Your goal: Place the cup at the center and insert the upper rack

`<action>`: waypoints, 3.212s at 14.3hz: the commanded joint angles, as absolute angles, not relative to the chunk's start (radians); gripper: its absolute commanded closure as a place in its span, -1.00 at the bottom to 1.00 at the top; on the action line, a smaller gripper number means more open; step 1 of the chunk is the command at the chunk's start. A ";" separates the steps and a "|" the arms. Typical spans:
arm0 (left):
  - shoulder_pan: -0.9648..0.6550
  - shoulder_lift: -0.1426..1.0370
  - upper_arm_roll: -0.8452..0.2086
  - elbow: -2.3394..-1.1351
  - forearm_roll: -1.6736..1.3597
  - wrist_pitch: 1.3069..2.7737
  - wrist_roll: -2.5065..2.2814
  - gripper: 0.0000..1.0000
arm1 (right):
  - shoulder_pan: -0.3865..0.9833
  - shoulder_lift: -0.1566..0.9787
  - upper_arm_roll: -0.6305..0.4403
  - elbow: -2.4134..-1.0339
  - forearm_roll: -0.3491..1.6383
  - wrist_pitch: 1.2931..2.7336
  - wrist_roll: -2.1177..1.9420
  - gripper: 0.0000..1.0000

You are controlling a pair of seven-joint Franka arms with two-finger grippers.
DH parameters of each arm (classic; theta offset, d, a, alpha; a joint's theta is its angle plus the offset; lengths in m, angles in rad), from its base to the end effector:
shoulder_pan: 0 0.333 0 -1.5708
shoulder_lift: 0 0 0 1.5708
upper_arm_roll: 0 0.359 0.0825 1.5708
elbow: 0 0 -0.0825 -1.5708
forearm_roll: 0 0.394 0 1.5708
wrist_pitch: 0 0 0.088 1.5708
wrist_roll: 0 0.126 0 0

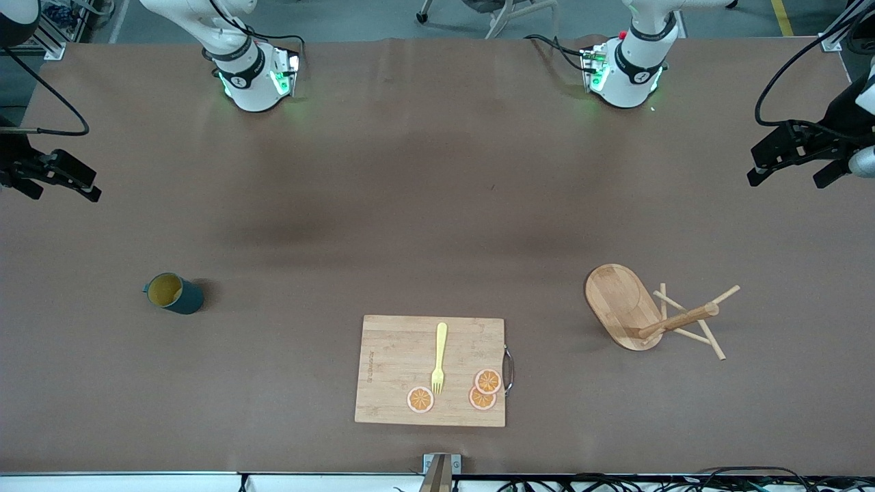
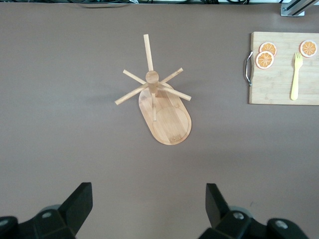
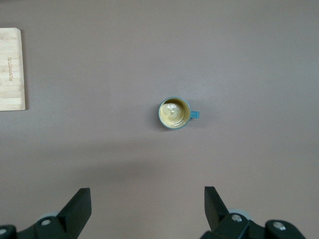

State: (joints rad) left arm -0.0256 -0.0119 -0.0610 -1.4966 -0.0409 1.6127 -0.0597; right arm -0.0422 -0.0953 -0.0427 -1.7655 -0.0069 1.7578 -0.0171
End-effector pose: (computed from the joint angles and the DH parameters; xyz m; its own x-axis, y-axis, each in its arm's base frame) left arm 0.5645 -0.0543 0.6954 0.9919 -0.0246 0.1250 -0.0308 -0.9984 0.0475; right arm 0.5448 -0.0482 0.6233 0.9940 -0.0663 0.0873 -0.0669 -0.9977 0.0043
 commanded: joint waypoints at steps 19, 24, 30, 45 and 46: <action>-0.028 -0.023 -0.074 -1.497 -0.021 1.611 -0.063 -1.00 | -0.055 0.528 -0.040 -1.703 -0.011 2.094 -0.029 -1.00; -0.020 -0.021 -0.078 -1.500 -0.021 1.606 -0.063 -1.00 | -0.067 0.561 -0.040 -1.707 -0.009 2.092 -0.020 -0.49; -0.015 -0.018 -0.077 -1.502 -0.021 1.606 -0.060 -1.00 | -0.052 0.568 -0.038 -1.706 -0.003 2.065 0.046 0.99; -0.017 -0.020 -0.078 -1.500 -0.023 1.605 -0.058 -1.00 | 0.245 0.566 -0.017 -1.439 0.026 1.684 0.054 0.99; -0.020 -0.020 -0.078 -1.500 -0.023 1.605 -0.060 -1.00 | 0.291 0.566 -0.014 -1.439 0.032 1.684 0.067 0.99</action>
